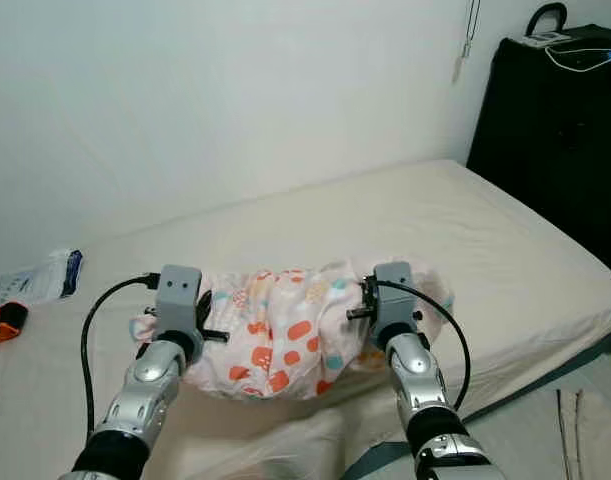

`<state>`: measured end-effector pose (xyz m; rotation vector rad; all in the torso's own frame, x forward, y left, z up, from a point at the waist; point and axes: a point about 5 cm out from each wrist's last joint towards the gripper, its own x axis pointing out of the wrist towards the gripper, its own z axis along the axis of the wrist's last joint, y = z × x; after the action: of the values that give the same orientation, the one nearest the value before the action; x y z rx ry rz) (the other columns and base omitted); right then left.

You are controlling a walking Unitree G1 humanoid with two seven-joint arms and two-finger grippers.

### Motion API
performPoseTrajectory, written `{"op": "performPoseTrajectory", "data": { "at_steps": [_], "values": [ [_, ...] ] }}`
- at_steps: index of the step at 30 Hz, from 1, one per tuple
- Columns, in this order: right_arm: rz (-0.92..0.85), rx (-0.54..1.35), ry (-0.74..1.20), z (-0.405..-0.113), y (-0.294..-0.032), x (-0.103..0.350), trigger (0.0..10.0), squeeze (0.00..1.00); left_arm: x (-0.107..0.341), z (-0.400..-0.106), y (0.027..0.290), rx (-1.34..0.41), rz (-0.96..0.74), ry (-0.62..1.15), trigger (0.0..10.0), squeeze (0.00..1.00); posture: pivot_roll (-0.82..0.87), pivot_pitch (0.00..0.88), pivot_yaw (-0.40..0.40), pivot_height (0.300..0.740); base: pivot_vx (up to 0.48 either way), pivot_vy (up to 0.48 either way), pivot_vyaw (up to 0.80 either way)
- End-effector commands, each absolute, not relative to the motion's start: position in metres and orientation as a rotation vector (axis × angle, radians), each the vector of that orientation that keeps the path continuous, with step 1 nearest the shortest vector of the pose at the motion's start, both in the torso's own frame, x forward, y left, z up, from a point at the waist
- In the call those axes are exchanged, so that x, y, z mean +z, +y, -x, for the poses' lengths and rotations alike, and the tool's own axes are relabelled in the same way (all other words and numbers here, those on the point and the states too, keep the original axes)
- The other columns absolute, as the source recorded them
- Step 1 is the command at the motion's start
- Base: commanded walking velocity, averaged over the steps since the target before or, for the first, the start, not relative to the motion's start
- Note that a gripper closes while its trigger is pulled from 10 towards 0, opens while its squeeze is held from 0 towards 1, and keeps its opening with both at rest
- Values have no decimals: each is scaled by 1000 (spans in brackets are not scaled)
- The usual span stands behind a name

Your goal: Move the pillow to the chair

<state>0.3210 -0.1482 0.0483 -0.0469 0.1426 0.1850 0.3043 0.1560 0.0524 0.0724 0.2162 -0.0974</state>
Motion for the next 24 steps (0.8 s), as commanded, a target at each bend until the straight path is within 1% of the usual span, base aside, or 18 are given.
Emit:
{"op": "performPoseTrajectory", "data": {
  "at_steps": [1, 6, 9, 11, 14, 15, 16, 17, 18, 21, 24],
  "values": [
    [26, 210, 105, -322, -137, 53, 10000, 0, 57, -309, 150, -133, -63, 200, 10000, 0, -45, 0, 69, 740, 0, 0, 0],
    [20, 185, 107, -320, -140, 51, 10000, 0, 55, -306, 146, -162, -66, 216, 10000, 0, -50, 0, 102, 740, 0, 0, 0],
    [17, 177, 106, -320, -140, 50, 10000, 0, 54, -305, 145, -168, -63, 217, 10000, 0, -58, 0, 97, 740, 0, 0, 0],
    [34, 202, 108, -321, -138, 51, 10000, 0, 52, -305, 148, -138, -56, 220, 10000, 0, -74, 0, 48, 740, 0, 0, 0],
    [49, 220, 109, -321, -137, 52, 10000, 0, 51, -304, 150, -122, -57, 222, 10000, 0, -74, 0, 48, 740, 0, 0, 0],
    [71, 242, 111, -323, -136, 53, 10000, 0, 51, -303, 152, -97, -52, 217, 10000, 0, -64, 0, 11, 740, 0, 0, 0],
    [78, 258, 115, -325, -135, 54, 10000, 0, 50, -301, 156, -71, -44, 212, 10000, 0, -54, 0, -10, 740, 0, 0, 0],
    [80, 266, 117, -326, -135, 55, 10000, 0, 51, -300, 159, -53, -38, 209, 10000, 0, -54, 0, -10, 740, 0, 0, 0],
    [81, 273, 119, -327, -135, 56, 10000, 0, 50, -298, 161, -40, -34, 206, 10000, 0, -49, 0, -30, 740, 0, 0, 0],
    [95, 291, 122, -328, -135, 57, 10000, 0, 51, -297, 163, -13, -41, 190, 10000, 0, -45, 0, -48, 740, 0, 0, 0],
    [97, 294, 122, -328, -135, 57, 10000, 0, 51, -296, 163, -6, -44, 185, 10000, 0, -45, 0, -48, 740, 0, 0, 0]
  ]
}}
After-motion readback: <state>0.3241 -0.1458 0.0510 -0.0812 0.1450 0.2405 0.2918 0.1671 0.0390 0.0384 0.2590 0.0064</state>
